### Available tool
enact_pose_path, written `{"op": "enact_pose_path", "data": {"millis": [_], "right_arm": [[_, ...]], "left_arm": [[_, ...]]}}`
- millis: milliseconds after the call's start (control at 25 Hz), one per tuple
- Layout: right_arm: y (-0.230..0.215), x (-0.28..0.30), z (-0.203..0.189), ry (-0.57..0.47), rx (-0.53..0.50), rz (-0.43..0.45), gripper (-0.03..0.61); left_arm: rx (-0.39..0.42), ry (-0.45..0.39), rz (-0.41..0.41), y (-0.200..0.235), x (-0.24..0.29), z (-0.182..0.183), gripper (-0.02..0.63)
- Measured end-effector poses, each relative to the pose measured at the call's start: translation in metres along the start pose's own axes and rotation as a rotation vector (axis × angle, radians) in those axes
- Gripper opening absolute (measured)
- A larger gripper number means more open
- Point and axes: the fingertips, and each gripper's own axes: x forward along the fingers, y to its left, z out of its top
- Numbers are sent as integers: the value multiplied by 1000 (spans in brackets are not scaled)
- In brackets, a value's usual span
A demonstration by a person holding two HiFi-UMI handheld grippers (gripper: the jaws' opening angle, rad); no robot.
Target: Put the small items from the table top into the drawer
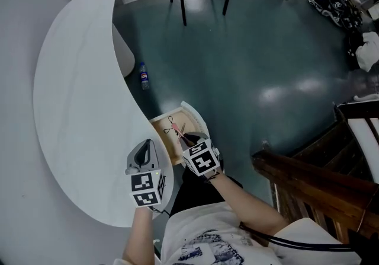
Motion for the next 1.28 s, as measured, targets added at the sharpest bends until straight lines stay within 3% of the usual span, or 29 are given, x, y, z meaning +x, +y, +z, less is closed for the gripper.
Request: {"op": "enact_pose_path", "data": {"millis": [880, 1080, 1280], "right_arm": [[-10, 93, -27, 74, 122, 51, 61], [-11, 112, -33, 92, 99, 59, 61], [-1, 129, -45, 181, -5, 113, 61]], "left_arm": [[-31, 22, 0, 21, 35, -19, 20], [-26, 27, 11, 25, 41, -22, 20], [-21, 38, 17, 30, 43, -25, 20]]}}
